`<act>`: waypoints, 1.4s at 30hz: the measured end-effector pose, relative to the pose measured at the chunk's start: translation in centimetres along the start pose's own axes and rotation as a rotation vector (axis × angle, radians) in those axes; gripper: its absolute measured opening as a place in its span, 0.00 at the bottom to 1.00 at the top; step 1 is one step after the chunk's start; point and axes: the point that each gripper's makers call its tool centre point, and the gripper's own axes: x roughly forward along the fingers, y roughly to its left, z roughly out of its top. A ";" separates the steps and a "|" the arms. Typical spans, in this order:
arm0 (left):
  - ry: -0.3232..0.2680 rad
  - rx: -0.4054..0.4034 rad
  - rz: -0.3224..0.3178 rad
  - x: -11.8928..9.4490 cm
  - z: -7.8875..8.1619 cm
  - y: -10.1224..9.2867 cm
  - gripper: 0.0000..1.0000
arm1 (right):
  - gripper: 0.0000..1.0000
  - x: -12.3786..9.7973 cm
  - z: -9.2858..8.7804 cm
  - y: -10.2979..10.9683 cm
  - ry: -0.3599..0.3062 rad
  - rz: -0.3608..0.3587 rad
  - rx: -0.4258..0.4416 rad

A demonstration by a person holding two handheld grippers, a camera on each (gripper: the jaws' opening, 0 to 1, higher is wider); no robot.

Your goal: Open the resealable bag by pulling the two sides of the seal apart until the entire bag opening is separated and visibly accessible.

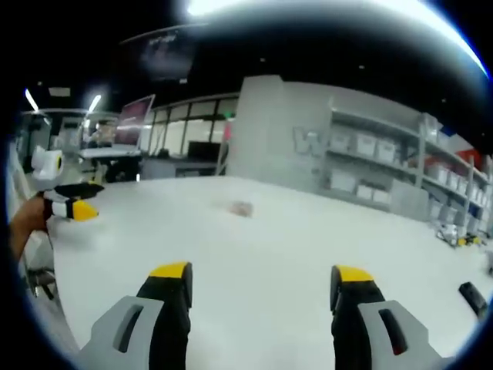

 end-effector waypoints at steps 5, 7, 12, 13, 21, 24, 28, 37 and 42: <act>-0.002 0.005 0.004 -0.1 0.1 0.1 0.99 | 0.74 -0.1 -0.1 -0.1 -0.001 -0.005 0.006; -0.004 0.005 0.003 -0.2 0.2 0.0 0.99 | 0.74 -0.2 -0.2 -0.3 -0.001 -0.008 0.006; -0.001 0.009 -0.004 0.0 0.1 -0.3 0.99 | 0.74 -0.5 -0.4 -0.6 -0.001 -0.014 0.012; 0.000 0.010 -0.005 0.1 0.1 -0.4 0.99 | 0.74 -0.5 -0.4 -0.6 0.000 -0.015 0.013; 0.005 0.018 -0.012 0.3 0.1 -0.7 0.99 | 0.74 -0.8 -0.8 -1.1 0.003 -0.022 0.022; 0.014 0.023 -0.017 0.5 0.1 -0.9 0.99 | 0.74 -0.9 -0.7 -1.2 -0.001 -0.023 0.027; 0.016 0.027 -0.024 0.7 0.1 -1.2 0.99 | 0.74 -0.8 -0.9 -1.4 0.002 -0.024 0.033; 0.031 0.023 -0.039 0.8 -0.4 -1.7 0.99 | 0.74 -0.9 -1.4 -1.0 0.012 -0.016 0.040; 0.025 0.027 -0.038 0.7 -0.1 -1.7 0.99 | 0.74 -0.9 -1.6 -1.0 0.014 -0.014 0.046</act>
